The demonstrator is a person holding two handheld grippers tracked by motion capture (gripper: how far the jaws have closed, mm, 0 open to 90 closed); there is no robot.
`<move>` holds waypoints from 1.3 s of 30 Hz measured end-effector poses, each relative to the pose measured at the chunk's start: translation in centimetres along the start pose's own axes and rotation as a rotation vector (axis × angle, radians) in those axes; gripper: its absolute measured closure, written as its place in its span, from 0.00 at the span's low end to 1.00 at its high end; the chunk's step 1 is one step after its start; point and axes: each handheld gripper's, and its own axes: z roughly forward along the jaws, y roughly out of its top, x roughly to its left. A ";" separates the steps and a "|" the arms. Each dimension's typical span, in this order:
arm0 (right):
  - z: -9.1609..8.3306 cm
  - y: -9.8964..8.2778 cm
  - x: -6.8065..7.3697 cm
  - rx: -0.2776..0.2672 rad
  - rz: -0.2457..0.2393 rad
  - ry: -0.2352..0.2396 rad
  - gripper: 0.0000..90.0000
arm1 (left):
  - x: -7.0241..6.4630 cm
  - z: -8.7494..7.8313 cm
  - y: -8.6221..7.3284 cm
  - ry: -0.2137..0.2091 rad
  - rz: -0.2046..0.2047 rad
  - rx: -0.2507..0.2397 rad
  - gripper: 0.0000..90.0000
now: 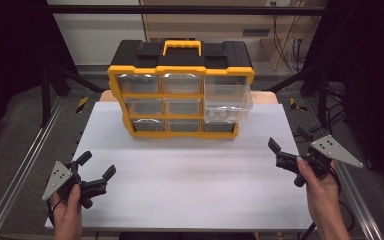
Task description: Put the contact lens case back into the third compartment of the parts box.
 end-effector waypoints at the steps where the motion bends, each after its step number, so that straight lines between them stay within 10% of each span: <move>1: -0.2 -0.6 -0.1 0.000 0.003 0.002 0.03 | 0.0 0.0 0.0 -0.002 0.010 0.006 0.00; 20: -1.0 -6.6 0.3 0.054 0.044 0.008 0.04 | 0.0 -0.1 0.0 -0.003 0.016 -0.009 0.01; 39: 1.1 -10.0 3.1 0.071 0.017 0.131 0.04 | -0.1 -0.1 0.1 -0.017 0.001 -0.031 0.01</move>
